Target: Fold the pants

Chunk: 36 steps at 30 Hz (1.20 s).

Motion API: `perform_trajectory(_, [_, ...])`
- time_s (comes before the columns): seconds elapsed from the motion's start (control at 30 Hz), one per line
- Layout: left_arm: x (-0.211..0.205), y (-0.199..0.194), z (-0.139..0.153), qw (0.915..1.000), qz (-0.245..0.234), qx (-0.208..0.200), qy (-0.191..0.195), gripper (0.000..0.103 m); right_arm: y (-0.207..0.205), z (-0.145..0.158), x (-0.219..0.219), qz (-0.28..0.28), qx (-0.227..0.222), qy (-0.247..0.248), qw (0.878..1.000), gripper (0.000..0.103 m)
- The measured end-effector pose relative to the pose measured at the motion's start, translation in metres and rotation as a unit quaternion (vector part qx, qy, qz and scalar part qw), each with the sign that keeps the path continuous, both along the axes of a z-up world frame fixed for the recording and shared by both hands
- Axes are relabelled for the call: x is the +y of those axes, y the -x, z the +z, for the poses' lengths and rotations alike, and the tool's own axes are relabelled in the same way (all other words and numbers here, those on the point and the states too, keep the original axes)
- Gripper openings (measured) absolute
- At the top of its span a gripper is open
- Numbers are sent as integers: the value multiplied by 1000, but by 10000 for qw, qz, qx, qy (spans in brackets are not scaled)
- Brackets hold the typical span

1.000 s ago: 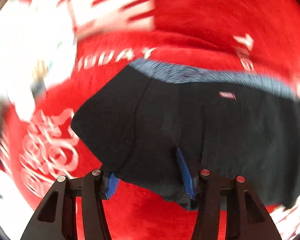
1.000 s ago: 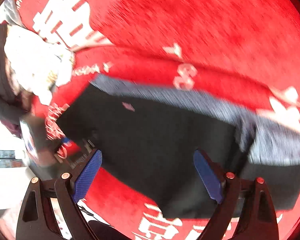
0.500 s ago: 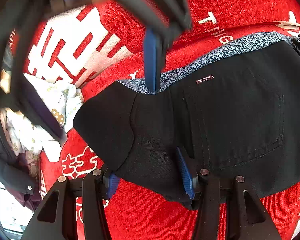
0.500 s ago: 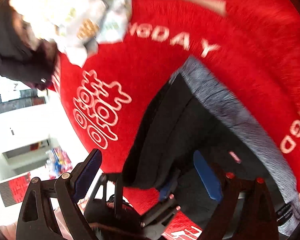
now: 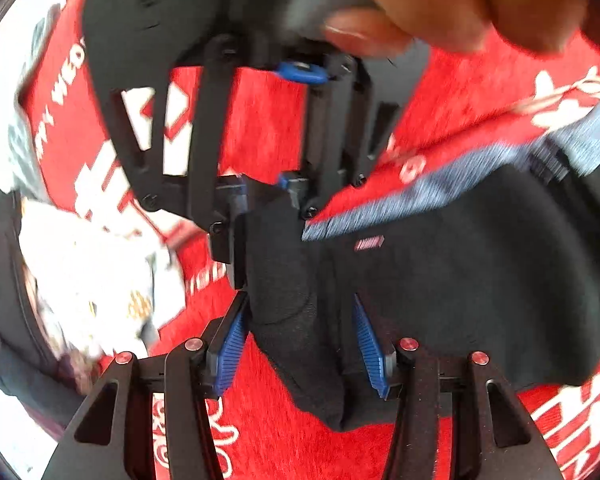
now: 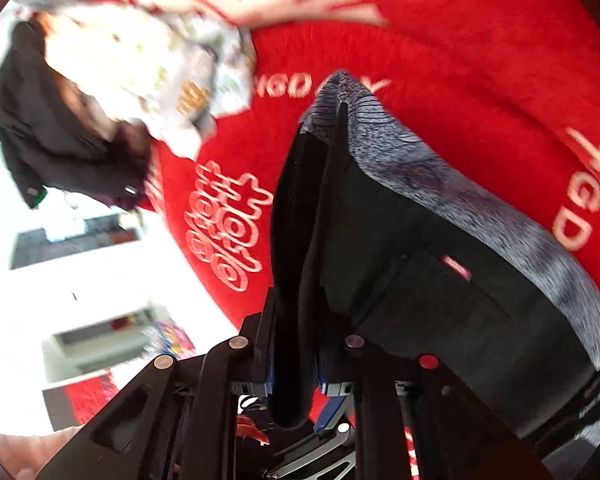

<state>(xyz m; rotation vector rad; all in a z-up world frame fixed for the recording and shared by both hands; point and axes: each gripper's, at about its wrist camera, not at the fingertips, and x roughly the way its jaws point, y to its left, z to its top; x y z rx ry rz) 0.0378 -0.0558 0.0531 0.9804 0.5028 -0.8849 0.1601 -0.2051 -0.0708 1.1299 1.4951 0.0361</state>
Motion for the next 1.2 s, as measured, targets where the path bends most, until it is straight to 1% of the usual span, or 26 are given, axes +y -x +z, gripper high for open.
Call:
perform_trajectory(0.03, [-5, 9, 13, 9999, -120, 2, 124, 53, 13, 14, -8, -130, -183, -13, 9997, 17])
perform_trajectory(0.17, [-20, 38, 44, 9979, -478, -38, 426, 53, 54, 57, -37, -562, -677, 19, 9961, 17])
perform_trajectory(0.2, [-26, 51, 56, 9967, -613, -9, 531, 53, 63, 65, -41, -639, -762, 55, 9950, 17])
perform_trajectory(0.33, [-44, 91, 81, 9917, -1025, 166, 761, 53, 123, 106, -66, -1173, -1131, 296, 9862, 17])
perform_trajectory(0.37, [-47, 98, 84, 9902, -1121, 238, 803, 53, 138, 114, -70, -1296, -1185, 363, 9838, 17])
perform_trajectory(0.43, [-56, 128, 90, 9852, -1399, 452, 878, 53, 176, 130, -83, -1567, -1257, 524, 9782, 17])
perform_trajectory(0.5, [-68, 160, 92, 9797, -1685, 641, 882, 53, 210, 138, -88, -1798, -1281, 680, 9729, 17])
perform_trajectory(0.57, [-79, 185, 91, 9752, -1891, 767, 853, 53, 254, 145, -98, -2071, -1255, 814, 9668, 17])
perform_trajectory(0.63, [-91, 219, 83, 9686, -2152, 986, 766, 53, 301, 145, -108, -2419, -1180, 876, 9591, 17])
perform_trajectory(0.73, [-104, 258, 68, 9607, -2432, 1227, 538, 53, 354, 140, -119, -2795, -1016, 931, 9502, 17])
perform_trajectory(0.83, [-114, 293, 49, 9542, -2648, 1368, 255, 53, 403, 127, -123, -3151, -829, 919, 9409, 17])
perform_trajectory(0.9, [-118, 308, 38, 9515, -2729, 1415, 103, 53, 428, 117, -123, -3317, -727, 902, 9362, 17])
perform_trajectory(1.0, [-124, 327, 24, 9475, -2800, 1538, -87, 53, 454, 104, -123, -3429, -598, 927, 9329, 17])
perform_trajectory(1.1, [-132, 337, 4, 9421, -2773, 1836, -427, 53, 466, 86, -118, -3416, -383, 932, 9344, 16])
perform_trajectory(1.13, [-136, 337, -3, 9400, -2704, 1990, -614, 53, 472, 74, -117, -3408, -246, 904, 9355, 17])
perform_trajectory(1.2, [-138, 333, -10, 9370, -2596, 2165, -881, 53, 479, 57, -114, -3466, -107, 827, 9343, 17])
